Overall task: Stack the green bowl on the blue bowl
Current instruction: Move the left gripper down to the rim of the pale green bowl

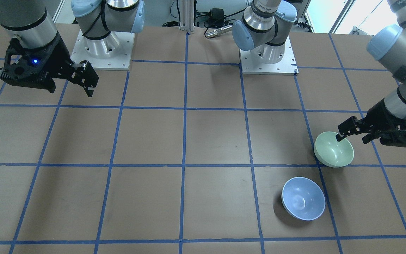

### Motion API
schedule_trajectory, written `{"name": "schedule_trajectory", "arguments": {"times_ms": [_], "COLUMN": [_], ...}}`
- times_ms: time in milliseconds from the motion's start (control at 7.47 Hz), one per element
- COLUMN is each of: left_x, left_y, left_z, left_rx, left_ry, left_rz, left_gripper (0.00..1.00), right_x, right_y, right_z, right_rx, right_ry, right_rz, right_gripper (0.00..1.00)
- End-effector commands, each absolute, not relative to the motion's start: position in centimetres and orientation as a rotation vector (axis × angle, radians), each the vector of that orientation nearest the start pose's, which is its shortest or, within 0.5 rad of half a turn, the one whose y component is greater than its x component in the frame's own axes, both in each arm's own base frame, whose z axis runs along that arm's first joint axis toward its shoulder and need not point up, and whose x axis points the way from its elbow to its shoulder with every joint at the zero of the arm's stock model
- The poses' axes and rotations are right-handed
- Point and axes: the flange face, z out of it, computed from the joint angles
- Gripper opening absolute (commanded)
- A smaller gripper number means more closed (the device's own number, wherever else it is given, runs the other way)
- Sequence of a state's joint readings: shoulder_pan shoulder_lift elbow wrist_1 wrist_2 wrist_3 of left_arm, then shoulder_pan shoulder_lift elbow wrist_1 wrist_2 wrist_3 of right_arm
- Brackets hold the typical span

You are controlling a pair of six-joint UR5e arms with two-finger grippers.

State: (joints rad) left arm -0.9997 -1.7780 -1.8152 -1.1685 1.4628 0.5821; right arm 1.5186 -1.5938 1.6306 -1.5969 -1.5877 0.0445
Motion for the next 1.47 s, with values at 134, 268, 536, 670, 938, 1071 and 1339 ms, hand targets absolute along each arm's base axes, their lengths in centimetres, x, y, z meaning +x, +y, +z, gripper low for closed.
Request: {"name": "schedule_trajectory", "arguments": {"times_ms": [134,268,536,670,938,1071,1339], "left_x": [21.1,22.4,22.3,22.2,22.1,22.0,22.0], "left_y": [-53.0,-52.6,-52.1,-51.6,-51.4,-51.4,-51.4], "left_z": [23.7,22.0,18.9,18.9,18.6,18.5,18.5], "left_rx": [-0.046,-0.035,-0.025,-0.023,0.021,0.028,0.027], "left_ry": [3.176,3.181,3.192,3.195,3.209,3.211,3.22], "left_rz": [0.07,0.059,0.056,0.058,0.086,0.086,0.073], "left_gripper": [1.0,1.0,1.0,1.0,0.94,0.9,0.85], "right_x": [10.6,10.6,10.6,10.6,10.6,10.6,10.6], "right_y": [-48.7,-48.7,-48.7,-48.7,-48.7,-48.7,-48.7], "right_z": [47.2,47.2,47.2,47.2,47.2,47.2,47.2], "right_rx": [0.152,0.152,0.152,0.152,0.152,0.152,0.152], "right_ry": [3.155,3.155,3.155,3.155,3.155,3.155,3.155], "right_rz": [0.017,0.017,0.017,0.017,0.017,0.017,0.017], "right_gripper": [1.0,1.0,1.0,1.0,1.0,1.0,1.0]}}
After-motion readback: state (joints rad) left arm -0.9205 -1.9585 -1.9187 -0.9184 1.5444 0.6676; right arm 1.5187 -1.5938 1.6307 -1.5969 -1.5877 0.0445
